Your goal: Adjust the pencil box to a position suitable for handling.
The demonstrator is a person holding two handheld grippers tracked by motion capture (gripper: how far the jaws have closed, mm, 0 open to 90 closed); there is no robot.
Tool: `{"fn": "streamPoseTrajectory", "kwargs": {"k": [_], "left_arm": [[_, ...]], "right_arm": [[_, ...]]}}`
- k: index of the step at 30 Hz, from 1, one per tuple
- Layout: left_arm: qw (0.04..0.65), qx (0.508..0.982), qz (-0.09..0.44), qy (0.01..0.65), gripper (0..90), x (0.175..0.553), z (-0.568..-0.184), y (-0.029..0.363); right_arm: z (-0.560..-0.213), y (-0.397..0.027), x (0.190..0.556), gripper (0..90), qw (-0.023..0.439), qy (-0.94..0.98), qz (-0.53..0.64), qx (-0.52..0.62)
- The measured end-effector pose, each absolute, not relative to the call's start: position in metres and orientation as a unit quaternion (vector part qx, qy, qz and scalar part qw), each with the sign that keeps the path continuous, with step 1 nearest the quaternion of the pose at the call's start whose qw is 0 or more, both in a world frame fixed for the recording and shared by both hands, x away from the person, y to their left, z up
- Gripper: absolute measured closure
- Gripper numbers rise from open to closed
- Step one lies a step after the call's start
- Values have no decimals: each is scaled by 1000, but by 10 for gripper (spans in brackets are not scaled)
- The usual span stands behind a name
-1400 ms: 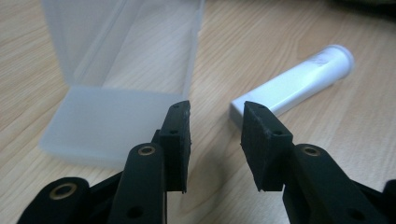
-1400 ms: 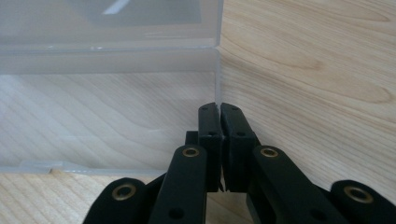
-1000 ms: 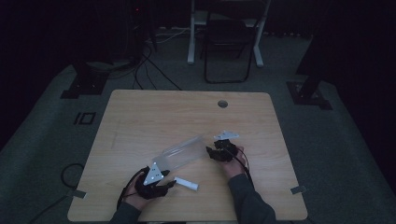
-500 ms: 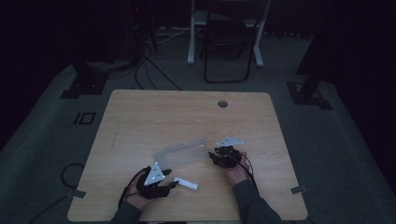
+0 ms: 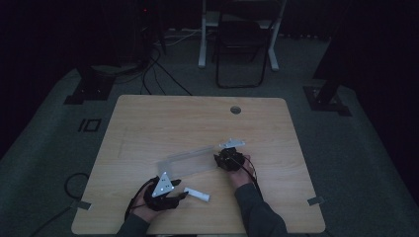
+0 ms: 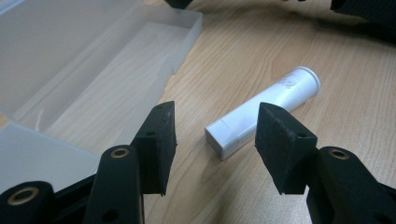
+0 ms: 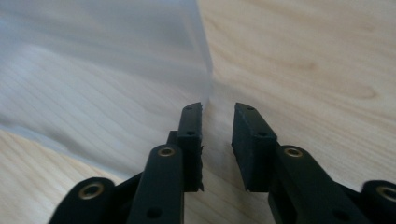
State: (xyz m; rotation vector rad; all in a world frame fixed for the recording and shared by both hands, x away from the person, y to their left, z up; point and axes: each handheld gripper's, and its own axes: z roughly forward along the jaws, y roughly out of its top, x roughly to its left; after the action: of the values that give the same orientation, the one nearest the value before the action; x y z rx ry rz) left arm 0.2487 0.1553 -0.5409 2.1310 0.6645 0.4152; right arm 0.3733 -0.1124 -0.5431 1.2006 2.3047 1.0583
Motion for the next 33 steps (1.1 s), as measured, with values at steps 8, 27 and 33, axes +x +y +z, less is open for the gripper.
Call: {"fn": "streamPoseTrajectory", "kwargs": {"k": [8,27,33], "left_arm": [[425,849,169,264,488,247,-539,156],[420,856,168,250,498,246,-541,152],[418,859,167,243,470,248,-542,144]], "right_arm": [[-545,-104,363,762,154,831,351,403],[-526,-95,367,591,185,808,397,394],[-523,-143,346,509,210,813,387,381]]}}
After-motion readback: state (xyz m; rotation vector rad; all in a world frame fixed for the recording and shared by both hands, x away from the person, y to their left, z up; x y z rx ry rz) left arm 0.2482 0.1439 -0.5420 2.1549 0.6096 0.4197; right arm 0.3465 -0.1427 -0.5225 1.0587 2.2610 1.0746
